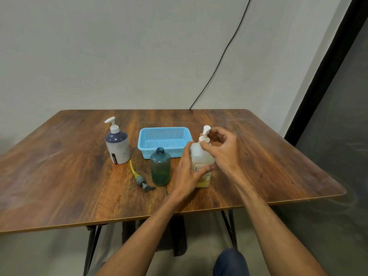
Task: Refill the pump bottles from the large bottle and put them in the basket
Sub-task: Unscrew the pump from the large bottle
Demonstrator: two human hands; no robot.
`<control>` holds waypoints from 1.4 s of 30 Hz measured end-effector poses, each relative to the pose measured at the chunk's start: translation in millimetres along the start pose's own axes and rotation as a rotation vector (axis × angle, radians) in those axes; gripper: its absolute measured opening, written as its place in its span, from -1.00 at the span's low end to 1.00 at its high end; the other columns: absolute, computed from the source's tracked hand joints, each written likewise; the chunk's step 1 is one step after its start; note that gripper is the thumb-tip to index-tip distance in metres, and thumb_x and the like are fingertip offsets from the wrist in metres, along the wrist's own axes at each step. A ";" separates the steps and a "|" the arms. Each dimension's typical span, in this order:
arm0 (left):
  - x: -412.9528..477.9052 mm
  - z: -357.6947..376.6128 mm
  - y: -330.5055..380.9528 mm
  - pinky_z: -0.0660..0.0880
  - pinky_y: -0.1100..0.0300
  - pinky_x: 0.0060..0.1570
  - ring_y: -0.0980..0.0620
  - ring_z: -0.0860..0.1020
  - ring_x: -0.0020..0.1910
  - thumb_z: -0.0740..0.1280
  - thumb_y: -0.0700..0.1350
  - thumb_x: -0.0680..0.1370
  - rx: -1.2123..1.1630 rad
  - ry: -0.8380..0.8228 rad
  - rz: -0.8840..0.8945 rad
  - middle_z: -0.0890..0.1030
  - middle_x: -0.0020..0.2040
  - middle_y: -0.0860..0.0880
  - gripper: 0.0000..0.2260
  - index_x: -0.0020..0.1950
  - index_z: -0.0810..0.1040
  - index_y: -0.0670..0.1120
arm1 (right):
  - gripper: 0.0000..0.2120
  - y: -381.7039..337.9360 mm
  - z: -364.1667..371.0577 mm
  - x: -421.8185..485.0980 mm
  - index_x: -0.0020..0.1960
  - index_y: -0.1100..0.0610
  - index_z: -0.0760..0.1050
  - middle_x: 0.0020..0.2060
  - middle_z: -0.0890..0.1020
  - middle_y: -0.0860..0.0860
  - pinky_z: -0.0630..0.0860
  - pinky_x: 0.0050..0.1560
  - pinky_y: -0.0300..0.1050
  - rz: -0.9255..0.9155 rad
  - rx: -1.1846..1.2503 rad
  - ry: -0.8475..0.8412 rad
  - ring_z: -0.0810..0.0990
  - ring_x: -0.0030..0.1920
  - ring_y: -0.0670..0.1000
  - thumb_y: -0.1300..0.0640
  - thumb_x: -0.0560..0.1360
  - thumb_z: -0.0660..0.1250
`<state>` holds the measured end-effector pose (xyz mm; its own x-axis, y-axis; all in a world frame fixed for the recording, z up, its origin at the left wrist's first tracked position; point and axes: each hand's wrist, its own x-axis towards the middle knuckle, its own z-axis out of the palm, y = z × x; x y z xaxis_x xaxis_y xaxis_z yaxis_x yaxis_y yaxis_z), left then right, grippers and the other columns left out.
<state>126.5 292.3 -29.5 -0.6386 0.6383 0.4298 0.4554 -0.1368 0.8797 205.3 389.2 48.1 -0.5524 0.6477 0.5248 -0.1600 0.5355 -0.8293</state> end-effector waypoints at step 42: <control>3.6 1.1 -5.7 0.63 0.10 0.13 0.10 0.55 0.26 0.56 0.20 0.38 0.054 -0.016 -0.048 0.47 0.37 0.08 -0.17 0.50 0.15 0.21 | -0.74 -67.7 -40.1 25.3 0.10 0.19 0.67 -0.06 0.74 0.05 0.67 0.04 0.06 -0.104 0.154 0.028 0.71 -0.04 0.08 0.27 0.41 0.55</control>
<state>122.3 296.3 -33.2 -0.6507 0.6551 0.3840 0.4577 -0.0650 0.8867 235.0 391.1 125.3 -0.5039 0.6088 0.6127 -0.3401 0.5122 -0.7887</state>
